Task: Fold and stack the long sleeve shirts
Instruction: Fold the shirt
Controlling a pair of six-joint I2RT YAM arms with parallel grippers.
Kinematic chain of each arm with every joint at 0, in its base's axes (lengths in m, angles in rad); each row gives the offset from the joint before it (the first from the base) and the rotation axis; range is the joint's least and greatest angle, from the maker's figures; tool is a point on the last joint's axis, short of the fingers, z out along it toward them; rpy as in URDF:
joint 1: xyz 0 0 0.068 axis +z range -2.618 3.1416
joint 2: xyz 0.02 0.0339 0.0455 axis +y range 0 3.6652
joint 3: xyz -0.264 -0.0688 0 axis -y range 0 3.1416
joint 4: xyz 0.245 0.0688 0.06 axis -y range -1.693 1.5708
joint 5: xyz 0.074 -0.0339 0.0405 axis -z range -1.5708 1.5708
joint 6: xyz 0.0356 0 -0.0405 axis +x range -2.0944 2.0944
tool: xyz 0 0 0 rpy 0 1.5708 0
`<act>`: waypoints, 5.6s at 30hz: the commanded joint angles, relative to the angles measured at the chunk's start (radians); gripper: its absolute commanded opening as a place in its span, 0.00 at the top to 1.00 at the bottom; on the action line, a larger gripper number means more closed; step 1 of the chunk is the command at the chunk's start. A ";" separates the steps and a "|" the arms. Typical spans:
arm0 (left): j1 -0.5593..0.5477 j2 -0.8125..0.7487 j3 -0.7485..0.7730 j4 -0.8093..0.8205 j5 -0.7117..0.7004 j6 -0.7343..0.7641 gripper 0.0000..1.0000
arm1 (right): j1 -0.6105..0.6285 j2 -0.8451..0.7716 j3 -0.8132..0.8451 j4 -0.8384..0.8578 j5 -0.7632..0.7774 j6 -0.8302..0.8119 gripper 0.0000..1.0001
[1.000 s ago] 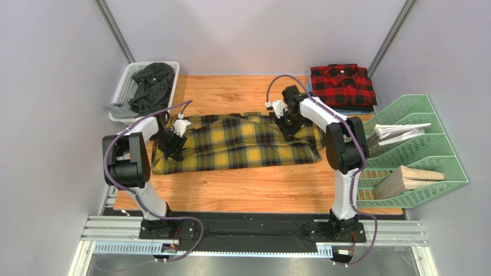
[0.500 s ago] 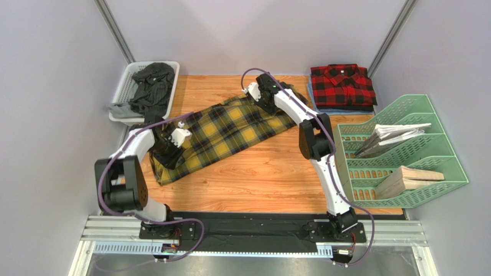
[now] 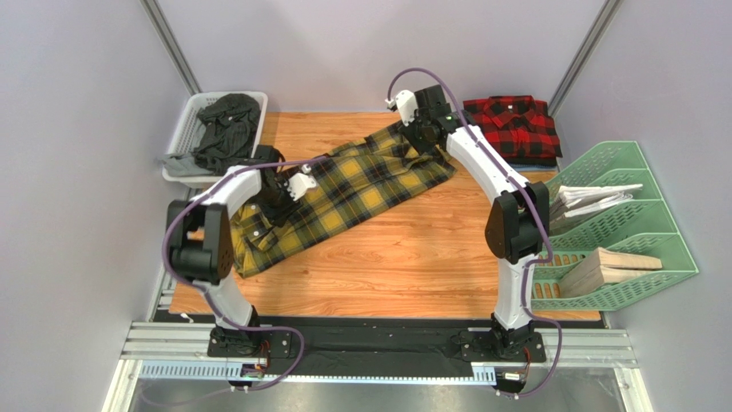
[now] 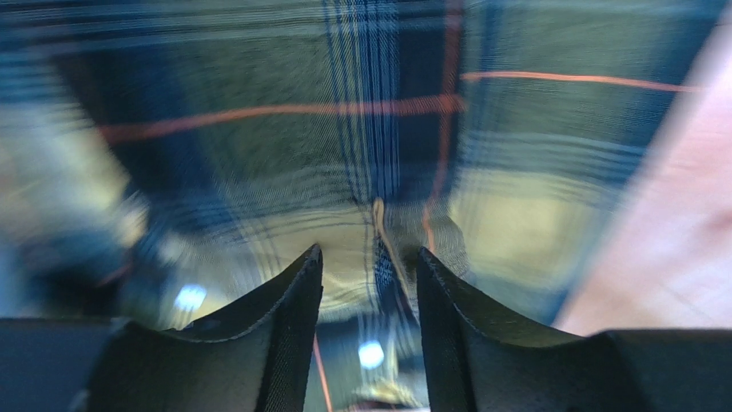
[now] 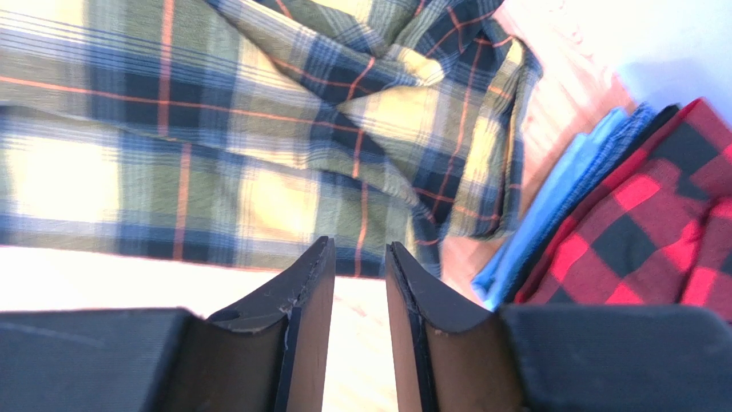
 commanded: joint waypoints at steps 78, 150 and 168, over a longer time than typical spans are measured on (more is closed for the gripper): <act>-0.161 -0.079 0.150 -0.085 0.544 -0.539 0.48 | 0.079 0.583 0.462 0.214 0.462 -0.217 0.96; -0.466 -0.865 -0.671 0.081 0.473 0.464 0.03 | 0.225 -1.219 -1.487 0.214 -0.664 -0.770 0.01; -0.667 -0.684 -0.811 0.444 0.256 0.443 0.09 | 0.473 -1.034 -1.597 0.493 -0.449 -0.770 0.24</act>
